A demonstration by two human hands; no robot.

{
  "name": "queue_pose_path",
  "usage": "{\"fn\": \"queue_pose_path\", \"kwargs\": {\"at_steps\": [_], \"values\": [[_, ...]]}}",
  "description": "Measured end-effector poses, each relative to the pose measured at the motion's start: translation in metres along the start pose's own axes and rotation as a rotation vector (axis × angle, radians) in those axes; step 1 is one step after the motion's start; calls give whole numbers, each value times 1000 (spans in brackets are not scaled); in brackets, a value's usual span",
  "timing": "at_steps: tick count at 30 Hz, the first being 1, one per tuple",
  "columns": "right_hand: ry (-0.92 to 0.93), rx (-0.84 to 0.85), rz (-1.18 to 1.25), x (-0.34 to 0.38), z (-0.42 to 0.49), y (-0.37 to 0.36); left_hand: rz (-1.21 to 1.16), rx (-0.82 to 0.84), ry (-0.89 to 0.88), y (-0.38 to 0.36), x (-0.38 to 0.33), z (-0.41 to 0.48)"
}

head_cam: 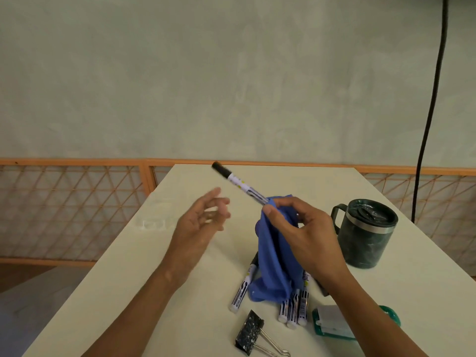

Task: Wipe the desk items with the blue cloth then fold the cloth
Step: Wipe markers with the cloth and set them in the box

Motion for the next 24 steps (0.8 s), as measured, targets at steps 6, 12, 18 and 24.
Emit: {"fn": "queue_pose_path", "kwargs": {"at_steps": [6,12,18,24], "values": [[-33,-119,102,-3,-3,-3,110,55,-31,-22,2,-14],[14,-131,139,2,-6,-9,253,166,-81,-43,2,-27],[27,-196,215,5,-3,7,189,148,-72,-35,12,-21],[95,-224,215,13,-6,5,148,266,-39,-50,13,-25]]}}
Point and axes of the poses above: each hand's wrist, its own z-axis towards the middle knuckle, its own y-axis out of the back of the hand, x = y × z, the point moved 4 cm from there along z, towards the middle knuckle, and after that the axes turned 12 degrees about -y, right-handed, at the moved point
